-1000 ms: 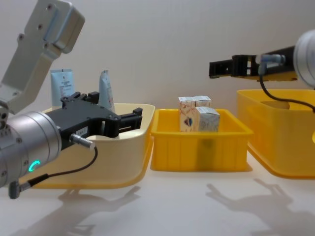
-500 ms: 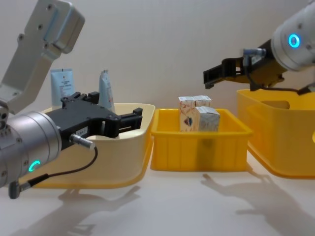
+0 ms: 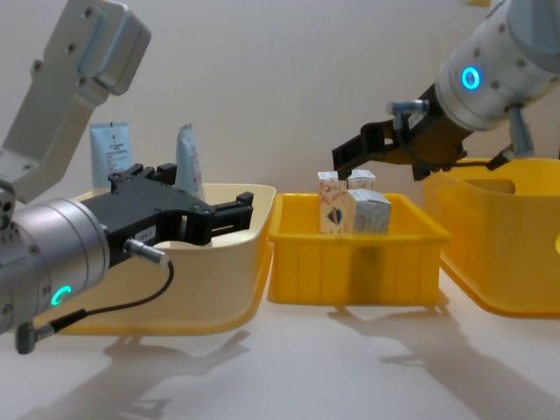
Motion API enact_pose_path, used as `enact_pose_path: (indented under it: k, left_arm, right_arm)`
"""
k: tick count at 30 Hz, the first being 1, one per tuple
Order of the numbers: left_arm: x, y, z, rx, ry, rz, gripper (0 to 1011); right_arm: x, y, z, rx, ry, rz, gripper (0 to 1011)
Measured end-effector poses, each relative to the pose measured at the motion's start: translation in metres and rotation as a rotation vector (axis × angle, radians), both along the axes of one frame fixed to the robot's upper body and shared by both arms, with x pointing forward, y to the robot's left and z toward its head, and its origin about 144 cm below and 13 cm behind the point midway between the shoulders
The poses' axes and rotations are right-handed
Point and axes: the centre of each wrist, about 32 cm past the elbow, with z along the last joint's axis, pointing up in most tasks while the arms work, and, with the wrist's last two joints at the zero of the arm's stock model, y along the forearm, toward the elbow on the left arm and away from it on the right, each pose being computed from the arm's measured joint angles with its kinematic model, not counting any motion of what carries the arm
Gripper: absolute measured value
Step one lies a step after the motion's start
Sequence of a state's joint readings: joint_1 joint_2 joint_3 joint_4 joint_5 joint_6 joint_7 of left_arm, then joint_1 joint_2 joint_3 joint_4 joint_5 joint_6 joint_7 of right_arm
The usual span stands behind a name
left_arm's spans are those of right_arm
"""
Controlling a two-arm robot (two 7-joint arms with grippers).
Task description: Bimanual collaborative sorting of washing and personal care products
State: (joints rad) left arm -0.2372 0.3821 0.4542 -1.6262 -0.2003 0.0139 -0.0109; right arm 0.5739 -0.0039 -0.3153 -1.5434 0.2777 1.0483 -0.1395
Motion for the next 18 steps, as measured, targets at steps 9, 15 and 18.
enact_pose_path:
  k: [9,15,18]
  left_arm:
    - [0.000,0.000,0.000,0.000,0.000,0.000,1000]
    - [0.000,0.000,0.000,0.000,0.000,0.000,1000]
    - [0.000,0.000,0.000,0.000,0.000,0.000,1000]
  right_arm:
    - [0.013,0.007,-0.004,-0.016,0.034,-0.008,999]
    - [0.021,0.010,-0.008,-0.022,0.053,-0.021,1000]
    - [0.024,0.012,-0.010,-0.022,0.060,-0.027,999]
